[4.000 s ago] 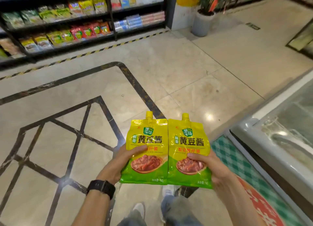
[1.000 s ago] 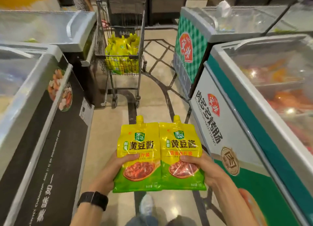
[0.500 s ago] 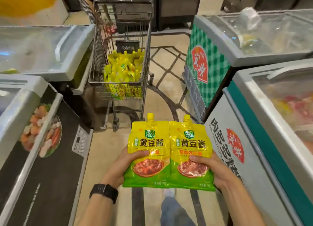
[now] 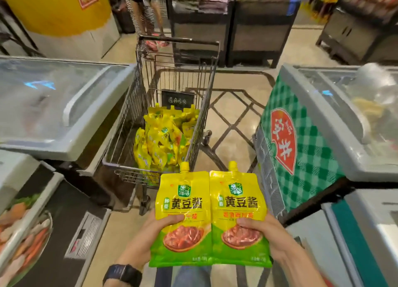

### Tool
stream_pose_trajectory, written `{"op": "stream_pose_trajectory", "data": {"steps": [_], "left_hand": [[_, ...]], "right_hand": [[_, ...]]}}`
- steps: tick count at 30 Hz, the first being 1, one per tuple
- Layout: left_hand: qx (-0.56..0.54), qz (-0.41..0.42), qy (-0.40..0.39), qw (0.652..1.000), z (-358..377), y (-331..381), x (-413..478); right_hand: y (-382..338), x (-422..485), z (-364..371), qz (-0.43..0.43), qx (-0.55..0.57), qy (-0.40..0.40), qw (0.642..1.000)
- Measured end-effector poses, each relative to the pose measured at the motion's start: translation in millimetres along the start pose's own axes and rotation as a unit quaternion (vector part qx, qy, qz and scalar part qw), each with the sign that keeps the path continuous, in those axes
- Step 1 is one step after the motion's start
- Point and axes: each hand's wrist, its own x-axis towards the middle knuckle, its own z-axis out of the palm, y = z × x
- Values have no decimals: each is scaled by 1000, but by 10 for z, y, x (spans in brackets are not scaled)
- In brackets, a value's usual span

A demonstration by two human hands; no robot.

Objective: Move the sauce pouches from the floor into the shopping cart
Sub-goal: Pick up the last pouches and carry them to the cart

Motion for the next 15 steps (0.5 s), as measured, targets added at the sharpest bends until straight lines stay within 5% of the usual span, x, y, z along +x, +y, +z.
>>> {"op": "stream_pose_trajectory", "data": {"steps": [10,15], "left_hand": [[-64,85,26,994,-15,1309,1431],[-150,124,152,969,-320,1505,1930]], "right_hand": [[-1428,1682,152,-20,-36,26,999],[-2119,2479,519,-74,-108,-4,991]]}}
